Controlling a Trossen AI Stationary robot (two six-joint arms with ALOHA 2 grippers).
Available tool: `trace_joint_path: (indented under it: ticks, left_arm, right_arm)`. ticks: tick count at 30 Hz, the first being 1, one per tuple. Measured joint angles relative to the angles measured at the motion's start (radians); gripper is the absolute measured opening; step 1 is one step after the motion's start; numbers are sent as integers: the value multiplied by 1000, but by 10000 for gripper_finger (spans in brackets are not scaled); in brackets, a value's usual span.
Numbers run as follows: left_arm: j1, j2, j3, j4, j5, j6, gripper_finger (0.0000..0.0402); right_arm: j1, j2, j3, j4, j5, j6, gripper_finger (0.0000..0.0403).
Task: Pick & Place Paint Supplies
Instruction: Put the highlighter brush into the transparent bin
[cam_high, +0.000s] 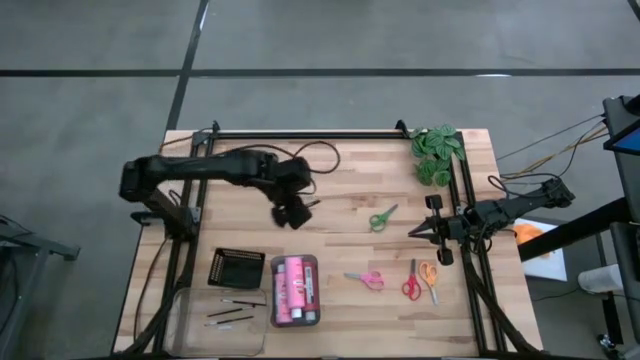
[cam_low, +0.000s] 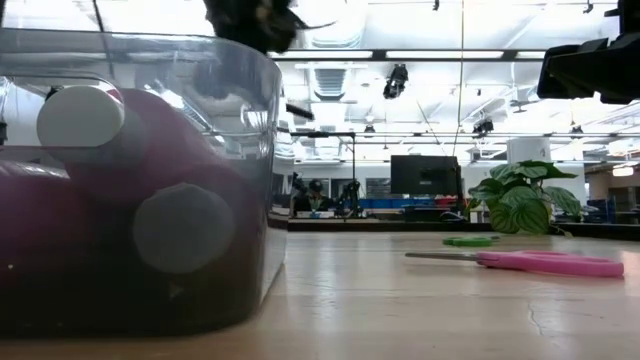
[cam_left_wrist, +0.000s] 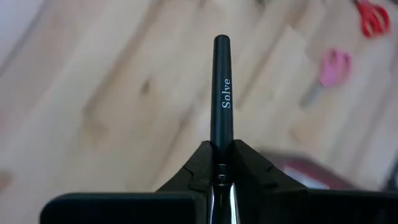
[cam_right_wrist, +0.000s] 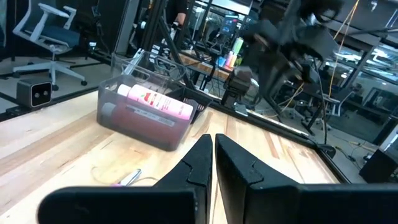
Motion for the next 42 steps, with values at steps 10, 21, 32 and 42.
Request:
trace_joint_path:
  ticks: [10,21,32,42]
  left_arm:
    - [-268,-258,-111,-137,-32,-135,35]
    - [-777,-465,-370,2,-142,-518,35]
    - [-1036,-468,-606,308,-188,-706,35]
    - [-1063,-468,-858,650,-210,-716,35]
  right_arm:
    - [0,1,0,0,0,0,15]
    - [0,0,0,0,0,0,15]
    - [0,0,0,0,0,0,15]
    - [0,0,0,0,0,0,15]
